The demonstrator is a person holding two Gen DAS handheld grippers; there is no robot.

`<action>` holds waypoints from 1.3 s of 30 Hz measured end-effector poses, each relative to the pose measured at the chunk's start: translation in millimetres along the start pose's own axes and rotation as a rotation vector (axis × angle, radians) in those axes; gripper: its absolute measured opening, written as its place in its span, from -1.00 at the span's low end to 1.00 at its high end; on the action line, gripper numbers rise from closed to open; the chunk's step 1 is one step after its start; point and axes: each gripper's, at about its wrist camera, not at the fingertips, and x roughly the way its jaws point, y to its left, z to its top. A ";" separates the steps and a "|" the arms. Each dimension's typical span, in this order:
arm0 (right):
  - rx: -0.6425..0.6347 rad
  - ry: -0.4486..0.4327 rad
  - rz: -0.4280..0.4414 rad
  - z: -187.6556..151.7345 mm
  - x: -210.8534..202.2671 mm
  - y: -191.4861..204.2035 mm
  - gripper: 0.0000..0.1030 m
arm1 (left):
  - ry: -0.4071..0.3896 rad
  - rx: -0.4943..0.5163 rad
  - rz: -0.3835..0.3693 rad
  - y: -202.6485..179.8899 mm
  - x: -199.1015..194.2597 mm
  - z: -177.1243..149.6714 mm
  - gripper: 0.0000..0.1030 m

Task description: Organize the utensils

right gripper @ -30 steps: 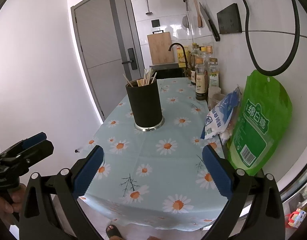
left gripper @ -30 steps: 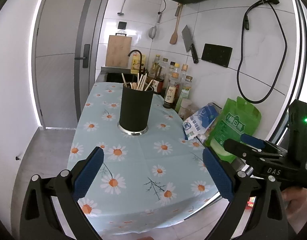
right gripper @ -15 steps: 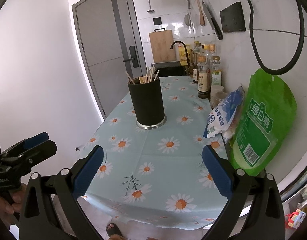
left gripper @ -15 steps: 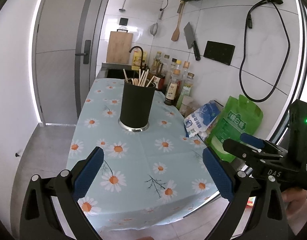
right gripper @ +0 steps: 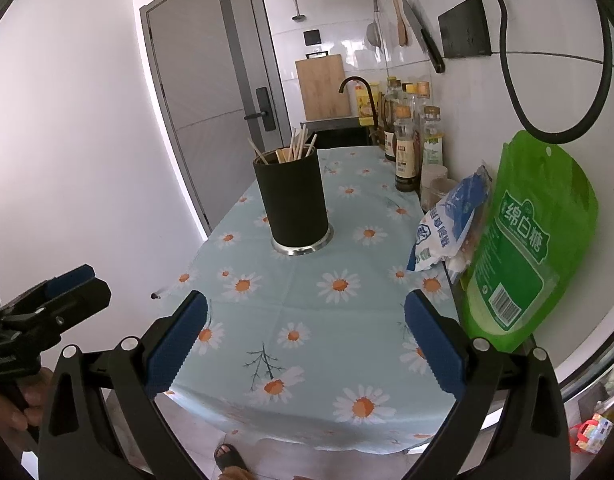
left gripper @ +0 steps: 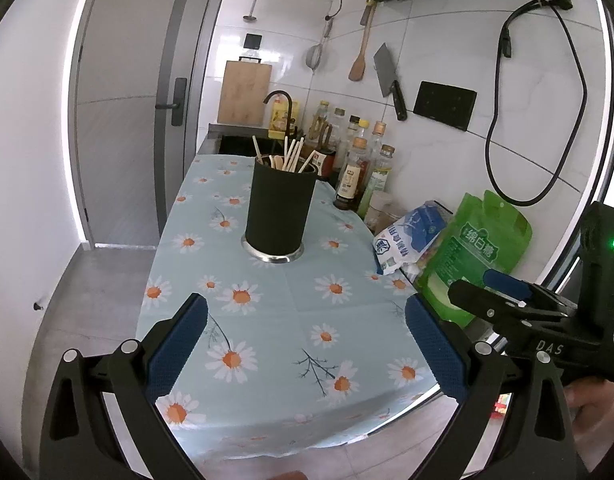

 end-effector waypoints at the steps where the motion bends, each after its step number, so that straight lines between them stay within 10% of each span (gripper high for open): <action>1: -0.002 0.002 0.000 -0.4 0.5 0.0 0.90 | -0.001 0.003 -0.001 -0.1 -0.1 -0.1 0.87; 39: 0.008 -0.001 0.004 -4.7 0.6 0.6 0.90 | 0.007 0.022 -0.010 -3.4 1.9 0.3 0.87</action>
